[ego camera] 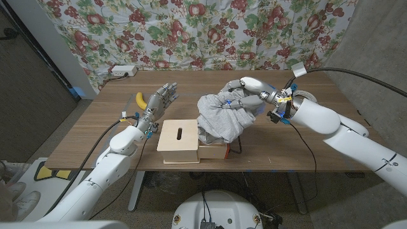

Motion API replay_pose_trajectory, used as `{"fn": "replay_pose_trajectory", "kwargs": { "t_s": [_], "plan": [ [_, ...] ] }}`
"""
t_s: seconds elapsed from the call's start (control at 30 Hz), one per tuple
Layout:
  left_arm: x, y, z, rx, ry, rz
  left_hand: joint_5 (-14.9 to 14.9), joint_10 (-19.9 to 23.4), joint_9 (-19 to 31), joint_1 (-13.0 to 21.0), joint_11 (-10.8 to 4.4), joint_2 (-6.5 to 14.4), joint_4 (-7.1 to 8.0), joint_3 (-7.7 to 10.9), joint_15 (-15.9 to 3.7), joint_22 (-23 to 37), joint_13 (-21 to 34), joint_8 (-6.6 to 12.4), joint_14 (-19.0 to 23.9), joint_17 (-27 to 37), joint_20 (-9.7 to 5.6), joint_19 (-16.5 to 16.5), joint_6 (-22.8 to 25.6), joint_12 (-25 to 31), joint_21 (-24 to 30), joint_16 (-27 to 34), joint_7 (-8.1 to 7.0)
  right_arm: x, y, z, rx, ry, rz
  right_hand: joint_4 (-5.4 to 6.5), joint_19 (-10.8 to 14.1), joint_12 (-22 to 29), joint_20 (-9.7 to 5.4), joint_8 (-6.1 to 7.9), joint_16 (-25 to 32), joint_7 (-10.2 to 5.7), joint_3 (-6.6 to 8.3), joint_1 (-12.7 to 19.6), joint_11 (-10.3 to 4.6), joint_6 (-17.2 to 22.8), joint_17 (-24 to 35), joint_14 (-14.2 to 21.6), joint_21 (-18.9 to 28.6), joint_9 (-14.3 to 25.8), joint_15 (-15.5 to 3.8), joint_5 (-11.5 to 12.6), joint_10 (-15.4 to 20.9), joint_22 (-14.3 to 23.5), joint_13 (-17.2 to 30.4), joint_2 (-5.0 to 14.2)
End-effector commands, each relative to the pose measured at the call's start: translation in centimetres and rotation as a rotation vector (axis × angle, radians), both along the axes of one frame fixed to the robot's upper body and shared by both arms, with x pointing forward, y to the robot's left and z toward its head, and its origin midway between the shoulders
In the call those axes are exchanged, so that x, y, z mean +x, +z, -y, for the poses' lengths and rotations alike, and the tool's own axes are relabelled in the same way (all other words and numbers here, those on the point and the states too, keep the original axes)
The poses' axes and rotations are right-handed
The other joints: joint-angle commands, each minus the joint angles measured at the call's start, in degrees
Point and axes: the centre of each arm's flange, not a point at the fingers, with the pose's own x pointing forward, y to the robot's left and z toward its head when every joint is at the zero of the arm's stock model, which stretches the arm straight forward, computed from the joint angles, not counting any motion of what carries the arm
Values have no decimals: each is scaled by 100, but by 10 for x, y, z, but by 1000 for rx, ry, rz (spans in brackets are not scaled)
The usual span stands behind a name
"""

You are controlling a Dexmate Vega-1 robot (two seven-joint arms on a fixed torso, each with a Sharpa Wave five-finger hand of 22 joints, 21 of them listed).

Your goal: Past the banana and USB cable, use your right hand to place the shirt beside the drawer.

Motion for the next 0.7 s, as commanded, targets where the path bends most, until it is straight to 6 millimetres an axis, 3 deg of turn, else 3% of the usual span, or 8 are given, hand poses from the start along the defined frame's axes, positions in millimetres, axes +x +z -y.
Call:
{"fn": "replay_pose_trajectory", "kwargs": {
  "t_s": [0.03, 0.7],
  "plan": [
    [-3, 0, 0, 3, -1, 2, -24, -42, 14, 10, -16, 13, 10, -12, -334, 20, 19, -5, -50, 27, -237, -31, 40, 11, 1, 17, 4, 1, -4, -5, -23, -8, 17, -38, -12, 38, -761, -29, 13, 15, 18, 280, -56, 62, 17, 526, 73, 35, -1130, 37, 24, 6, 31, 237],
    [-8, -5, 1, -1, -2, 6, -29, -43, 14, 11, -11, 17, 6, -15, -344, 20, 18, -7, -81, 28, -241, -34, 36, 12, 1, 11, -3, 7, -17, -10, -62, -43, 15, -38, -107, 35, -754, -45, 15, -9, 22, 282, -98, 119, 43, 527, 145, 44, -1130, 42, 54, -38, 27, 238]
  ]
}}
